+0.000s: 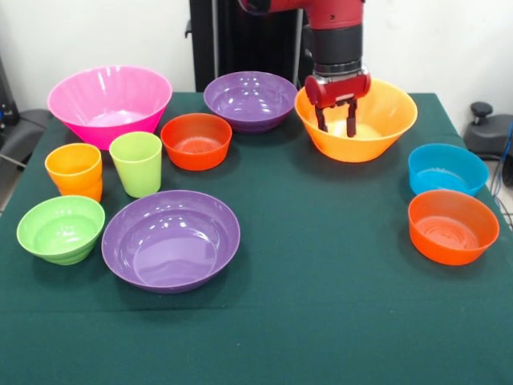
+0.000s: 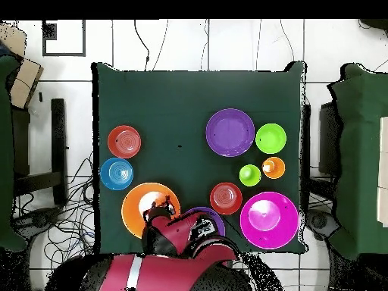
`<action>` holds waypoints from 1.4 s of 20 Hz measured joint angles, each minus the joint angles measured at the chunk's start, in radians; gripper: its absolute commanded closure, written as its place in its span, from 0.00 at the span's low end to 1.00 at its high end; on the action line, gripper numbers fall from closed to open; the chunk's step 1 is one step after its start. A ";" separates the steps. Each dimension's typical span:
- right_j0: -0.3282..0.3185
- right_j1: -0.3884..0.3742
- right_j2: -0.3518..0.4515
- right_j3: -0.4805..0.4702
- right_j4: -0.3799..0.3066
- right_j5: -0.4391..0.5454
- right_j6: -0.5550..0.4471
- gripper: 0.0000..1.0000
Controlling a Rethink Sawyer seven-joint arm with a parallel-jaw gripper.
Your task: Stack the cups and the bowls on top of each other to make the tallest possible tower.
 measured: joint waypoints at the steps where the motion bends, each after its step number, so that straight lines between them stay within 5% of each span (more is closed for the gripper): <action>1: -0.001 0.000 0.000 -0.004 0.000 0.000 0.000 0.00; 13: -0.022 0.062 -0.010 -0.145 0.000 0.000 0.000 0.00; 28: -0.030 0.068 -0.007 -0.160 -0.001 0.000 0.000 0.00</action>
